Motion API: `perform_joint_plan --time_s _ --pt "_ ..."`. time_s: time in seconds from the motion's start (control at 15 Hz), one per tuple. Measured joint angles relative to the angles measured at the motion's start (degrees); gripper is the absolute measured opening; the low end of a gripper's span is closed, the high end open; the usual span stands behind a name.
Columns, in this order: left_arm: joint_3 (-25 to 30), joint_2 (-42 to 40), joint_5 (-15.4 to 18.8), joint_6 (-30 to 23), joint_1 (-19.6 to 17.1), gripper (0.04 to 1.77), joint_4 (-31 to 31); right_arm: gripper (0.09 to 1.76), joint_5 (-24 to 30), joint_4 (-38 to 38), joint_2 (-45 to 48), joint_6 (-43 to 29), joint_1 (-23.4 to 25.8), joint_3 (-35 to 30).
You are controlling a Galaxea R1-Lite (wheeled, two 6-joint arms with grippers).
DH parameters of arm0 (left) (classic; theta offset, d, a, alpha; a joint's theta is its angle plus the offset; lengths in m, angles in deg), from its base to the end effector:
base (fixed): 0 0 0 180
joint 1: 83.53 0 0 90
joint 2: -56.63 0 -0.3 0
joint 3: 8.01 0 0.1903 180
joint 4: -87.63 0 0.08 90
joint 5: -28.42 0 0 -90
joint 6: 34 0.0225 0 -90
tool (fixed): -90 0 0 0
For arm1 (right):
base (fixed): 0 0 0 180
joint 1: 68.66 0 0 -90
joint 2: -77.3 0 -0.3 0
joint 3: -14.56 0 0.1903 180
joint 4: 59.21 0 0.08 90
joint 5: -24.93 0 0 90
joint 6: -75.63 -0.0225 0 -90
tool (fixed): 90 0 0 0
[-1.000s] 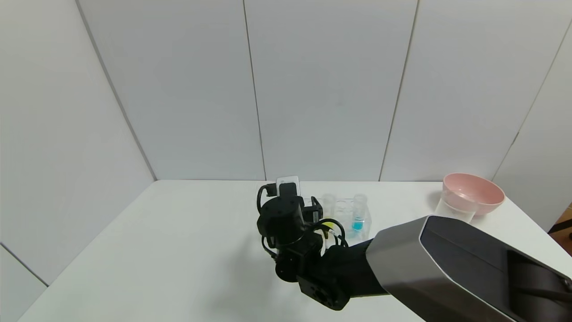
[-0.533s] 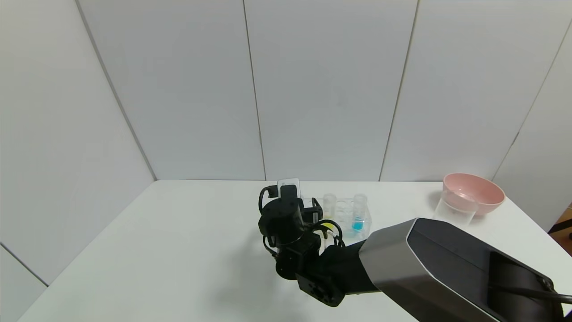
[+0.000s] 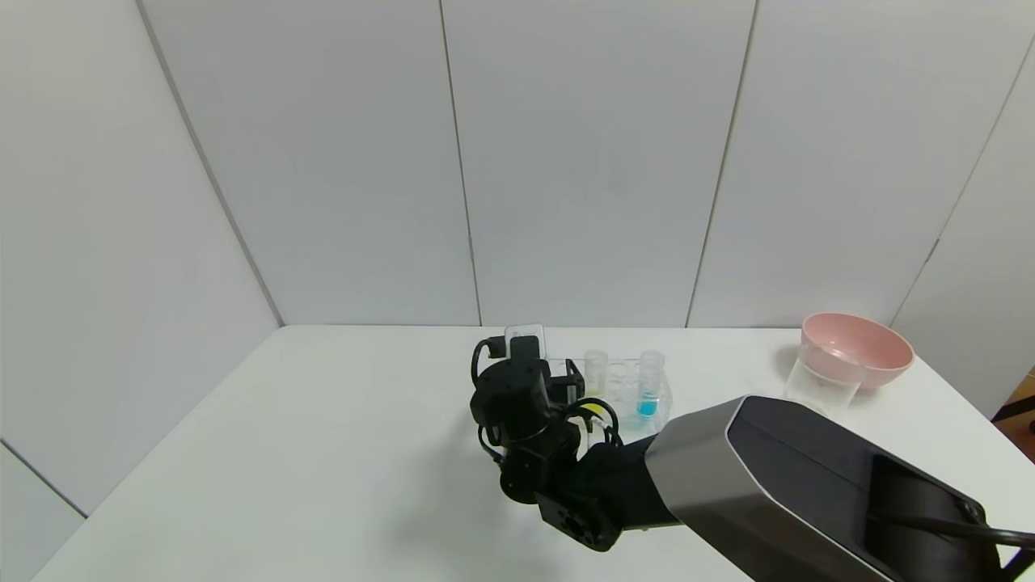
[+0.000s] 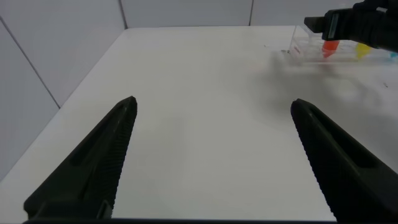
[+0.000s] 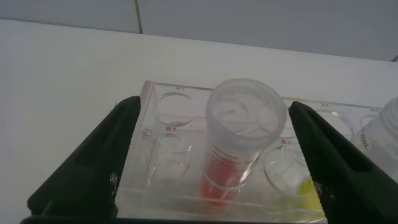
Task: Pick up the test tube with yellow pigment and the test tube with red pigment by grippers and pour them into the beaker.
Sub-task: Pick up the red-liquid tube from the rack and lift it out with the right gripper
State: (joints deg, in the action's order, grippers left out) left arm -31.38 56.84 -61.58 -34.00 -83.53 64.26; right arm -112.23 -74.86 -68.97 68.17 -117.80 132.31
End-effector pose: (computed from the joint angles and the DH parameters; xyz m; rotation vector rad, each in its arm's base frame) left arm -0.0225 0.0000 0.0756 0.0000 0.0037 0.0000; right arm 0.3459 0.3746 0.0545 -0.0374 0.1516 0.0246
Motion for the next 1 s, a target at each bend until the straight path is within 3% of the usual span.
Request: perform_joint_plan --time_s 0.13,0.4,0.6,0.67,1.0 --pt "0.0 0.0 0.0 0.0 0.0 1.76 0.0 1.71 0.0 0.1 -0.1 0.0 0.4 0.1" --pt "0.0 0.0 0.0 0.0 0.0 1.76 0.0 1.11 0.1 0.4 -0.5 -0.3 0.7 0.2" --pt "0.0 0.0 0.0 0.0 0.0 1.76 0.0 0.79 0.0 0.5 -0.7 -1.3 0.8 0.2" --pt "0.0 0.0 0.0 0.0 0.0 1.76 0.0 0.55 0.1 0.5 -0.7 -1.3 0.9 0.2" --pt "0.0 0.0 0.0 0.0 0.0 1.76 0.0 0.59 0.0 0.6 -0.7 -1.3 0.7 0.2"
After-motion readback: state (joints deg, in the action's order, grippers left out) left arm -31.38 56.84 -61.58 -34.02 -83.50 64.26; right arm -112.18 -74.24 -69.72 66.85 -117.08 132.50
